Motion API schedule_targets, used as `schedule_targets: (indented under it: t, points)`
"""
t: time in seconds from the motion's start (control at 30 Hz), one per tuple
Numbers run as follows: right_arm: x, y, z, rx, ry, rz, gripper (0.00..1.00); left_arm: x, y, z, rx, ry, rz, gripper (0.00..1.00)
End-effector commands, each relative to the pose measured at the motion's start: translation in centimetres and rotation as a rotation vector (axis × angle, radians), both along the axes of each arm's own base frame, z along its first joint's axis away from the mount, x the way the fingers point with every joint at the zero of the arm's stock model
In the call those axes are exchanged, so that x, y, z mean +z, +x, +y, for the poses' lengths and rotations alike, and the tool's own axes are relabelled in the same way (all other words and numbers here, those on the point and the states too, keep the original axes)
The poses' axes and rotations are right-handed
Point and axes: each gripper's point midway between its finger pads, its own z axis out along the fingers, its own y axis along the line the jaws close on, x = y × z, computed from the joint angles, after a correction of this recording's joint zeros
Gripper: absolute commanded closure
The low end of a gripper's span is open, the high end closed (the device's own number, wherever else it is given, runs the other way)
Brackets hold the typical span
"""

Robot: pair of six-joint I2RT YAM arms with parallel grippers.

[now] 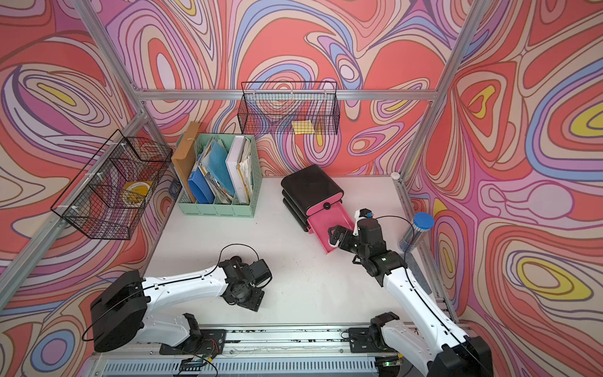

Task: Put the bluetooth earphones in the drawer according to color
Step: Pick up the Bluetooth earphone from the center of the board, then place the bluetooth earphone in the drawer.

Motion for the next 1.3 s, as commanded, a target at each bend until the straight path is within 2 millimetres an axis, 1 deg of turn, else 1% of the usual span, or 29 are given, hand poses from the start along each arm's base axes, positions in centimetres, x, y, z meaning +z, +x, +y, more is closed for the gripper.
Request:
schedule_targets:
  t: [0.0,0.23,0.3,0.37,0.4,0.5,0.63,0.73,0.8,0.9,1.03,1.13,1.2,1.23,1.27]
  points:
    - [0.0,0.0,0.0,0.001,0.012,-0.010,0.02,-0.4,-0.6,0.8,0.003,0.044,0.024,0.26]
    - [0.0,0.0,0.1,0.004,0.013,-0.011,0.02,-1.4,-0.3,0.0,-0.005,0.040,0.040,0.40]
    - [0.0,0.0,0.1,0.006,0.012,-0.010,0.02,-1.6,-0.3,-0.2,-0.008,0.038,0.043,0.45]
    - [0.0,-0.1,0.0,0.004,0.011,-0.010,0.02,-1.7,-0.2,-0.3,-0.013,0.043,0.044,0.52]
    - [-0.1,-0.1,0.0,0.004,0.007,-0.010,0.02,-1.6,0.0,-0.4,-0.014,0.045,0.040,0.53]
    - [-0.1,-0.1,0.0,0.003,0.006,-0.010,0.02,-1.0,0.5,-0.7,-0.024,0.042,0.023,0.56]
    - [-0.4,-0.2,-0.2,-0.003,0.001,-0.007,0.02,0.9,2.1,-2.2,-0.047,0.005,-0.042,0.57]
    - [-0.5,-0.2,-0.5,-0.022,-0.006,-0.008,0.02,3.0,4.1,-4.4,-0.075,-0.042,-0.109,0.57]
    - [-0.6,-0.3,-1.3,-0.057,-0.027,-0.005,0.02,4.4,5.4,-6.1,-0.099,-0.075,-0.147,0.58]
    - [-0.9,-0.6,-2.9,-0.132,-0.081,0.015,0.02,6.6,7.7,-9.1,-0.139,-0.124,-0.204,0.58]
    - [-2.0,-1.3,-5.6,-0.258,-0.168,0.077,0.02,9.6,10.9,-13.4,-0.196,-0.186,-0.283,0.58]
    - [-3.0,-1.4,-6.6,-0.310,-0.209,0.122,0.02,11.5,13.1,-16.5,-0.241,-0.221,-0.327,0.59]
    - [-3.5,-1.4,-6.9,-0.330,-0.224,0.146,0.02,12.4,14.5,-18.4,-0.267,-0.231,-0.353,0.60]
    - [-3.7,-1.3,-7.0,-0.337,-0.230,0.156,0.02,12.4,14.9,-18.9,-0.273,-0.230,-0.357,0.60]
    - [-3.9,-1.2,-7.1,-0.343,-0.235,0.164,0.02,12.9,15.9,-20.2,-0.285,-0.241,-0.375,0.61]
